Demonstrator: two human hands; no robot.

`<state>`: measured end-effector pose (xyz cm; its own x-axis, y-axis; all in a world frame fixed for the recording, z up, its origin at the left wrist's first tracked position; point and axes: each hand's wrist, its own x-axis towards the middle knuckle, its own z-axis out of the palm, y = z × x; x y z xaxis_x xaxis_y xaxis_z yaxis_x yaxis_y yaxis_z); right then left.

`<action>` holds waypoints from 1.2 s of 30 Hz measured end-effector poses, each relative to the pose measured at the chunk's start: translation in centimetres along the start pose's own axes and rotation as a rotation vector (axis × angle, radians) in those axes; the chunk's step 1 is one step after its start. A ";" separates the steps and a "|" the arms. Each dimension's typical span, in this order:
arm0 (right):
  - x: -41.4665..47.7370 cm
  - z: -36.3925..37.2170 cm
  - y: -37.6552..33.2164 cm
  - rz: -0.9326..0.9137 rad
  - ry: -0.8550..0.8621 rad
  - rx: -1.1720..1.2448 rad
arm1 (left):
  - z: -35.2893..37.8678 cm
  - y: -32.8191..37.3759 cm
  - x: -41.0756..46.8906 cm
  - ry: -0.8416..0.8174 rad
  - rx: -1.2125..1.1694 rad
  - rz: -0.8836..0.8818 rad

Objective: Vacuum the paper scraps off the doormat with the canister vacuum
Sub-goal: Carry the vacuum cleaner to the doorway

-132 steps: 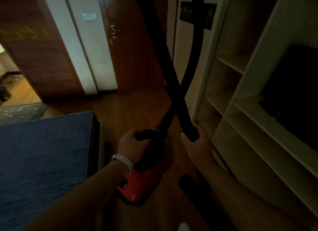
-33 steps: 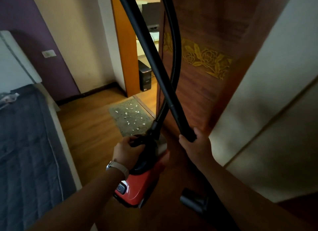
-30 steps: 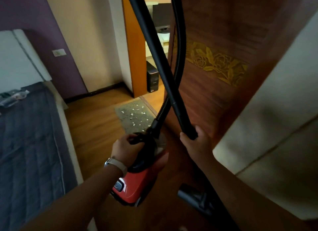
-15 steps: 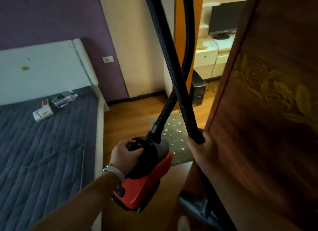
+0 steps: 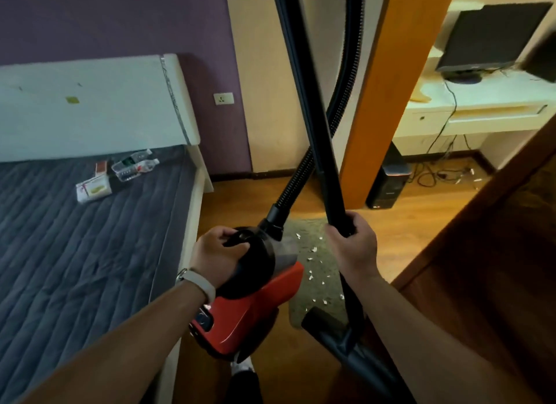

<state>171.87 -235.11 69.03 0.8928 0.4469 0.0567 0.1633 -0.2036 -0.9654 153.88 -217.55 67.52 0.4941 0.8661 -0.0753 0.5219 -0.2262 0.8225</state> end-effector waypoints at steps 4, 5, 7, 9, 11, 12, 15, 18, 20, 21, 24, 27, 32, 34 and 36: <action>6.1 6.5 -0.4 0.011 0.045 -0.018 | -0.5 -1.8 8.9 -0.038 -0.044 -0.033; 7.7 8.2 -0.6 0.014 0.059 -0.033 | -0.8 -2.1 11.2 -0.053 -0.053 -0.023; 10.8 11.4 -1.1 0.031 0.098 -0.047 | -1.7 -2.5 15.8 -0.080 -0.056 -0.002; 13.9 14.2 -2.2 0.047 0.128 -0.052 | -2.9 -2.7 20.3 -0.102 -0.056 0.011; 16.7 16.6 -3.7 0.039 0.152 -0.051 | -4.2 -2.6 24.8 -0.124 -0.050 0.029; 17.9 17.6 -4.3 0.033 0.163 -0.042 | -4.6 -2.6 27.0 -0.133 -0.046 0.036; 21.2 20.0 -6.0 0.028 0.181 -0.020 | -5.8 -2.1 32.8 -0.133 -0.026 0.052; 25.2 22.0 -6.6 0.052 0.196 0.022 | -6.5 -1.2 38.0 -0.111 -0.014 0.056; 27.8 23.5 -6.4 0.063 0.199 0.041 | -6.3 -0.9 41.0 -0.102 -0.003 0.054; 29.0 24.2 -6.2 0.075 0.202 0.049 | -6.1 -0.8 42.4 -0.104 0.003 0.047; 33.1 26.4 -4.9 0.088 0.199 0.082 | -4.9 -1.0 46.5 -0.124 -0.006 0.008; 37.8 28.7 -3.1 0.124 0.169 0.113 | -3.3 -1.0 50.6 -0.137 -0.033 -0.030; 47.3 32.4 -0.2 0.178 0.146 0.114 | 0.3 -0.6 58.2 -0.166 -0.052 -0.115; 50.8 33.4 0.9 0.212 0.139 0.110 | 1.9 -0.3 60.9 -0.189 -0.029 -0.123; 54.1 34.3 1.9 0.240 0.139 0.107 | 3.3 0.0 63.7 -0.208 -0.013 -0.120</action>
<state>206.08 -181.42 61.54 0.9507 0.2720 -0.1490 -0.0978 -0.1927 -0.9764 187.63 -163.88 60.88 0.5624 0.7757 -0.2863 0.5773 -0.1205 0.8076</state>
